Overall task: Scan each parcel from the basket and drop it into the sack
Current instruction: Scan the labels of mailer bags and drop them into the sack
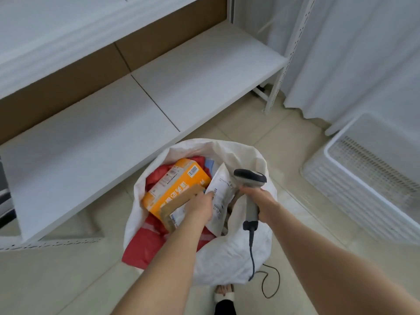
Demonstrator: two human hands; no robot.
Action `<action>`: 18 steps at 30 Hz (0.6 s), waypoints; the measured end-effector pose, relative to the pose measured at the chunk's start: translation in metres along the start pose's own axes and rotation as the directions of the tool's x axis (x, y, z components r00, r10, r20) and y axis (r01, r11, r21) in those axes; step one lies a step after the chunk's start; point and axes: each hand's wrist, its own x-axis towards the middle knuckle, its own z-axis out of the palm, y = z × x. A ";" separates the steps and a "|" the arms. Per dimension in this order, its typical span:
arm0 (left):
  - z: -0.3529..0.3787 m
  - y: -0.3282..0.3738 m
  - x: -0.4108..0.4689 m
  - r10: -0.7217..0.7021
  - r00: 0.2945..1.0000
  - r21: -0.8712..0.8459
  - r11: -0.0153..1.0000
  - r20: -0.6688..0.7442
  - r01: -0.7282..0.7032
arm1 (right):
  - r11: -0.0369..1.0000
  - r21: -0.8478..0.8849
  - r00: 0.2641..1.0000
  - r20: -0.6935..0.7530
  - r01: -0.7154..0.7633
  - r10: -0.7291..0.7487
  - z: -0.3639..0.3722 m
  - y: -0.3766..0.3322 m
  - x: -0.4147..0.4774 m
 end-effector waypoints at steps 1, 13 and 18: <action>0.002 0.000 0.004 0.029 0.998 -0.006 1.000 -0.051 -0.030 | 1.000 -0.021 1.000 -0.027 0.009 -0.010 0.001 0.002 0.005; 0.001 -0.031 0.014 0.047 0.972 -0.091 0.996 0.231 -0.027 | 0.991 0.107 0.997 0.020 0.075 -0.078 0.027 -0.018 -0.003; 0.000 -0.047 0.003 0.019 0.977 -0.204 0.979 0.213 0.025 | 0.994 0.013 0.992 0.063 0.106 -0.107 0.060 -0.020 -0.010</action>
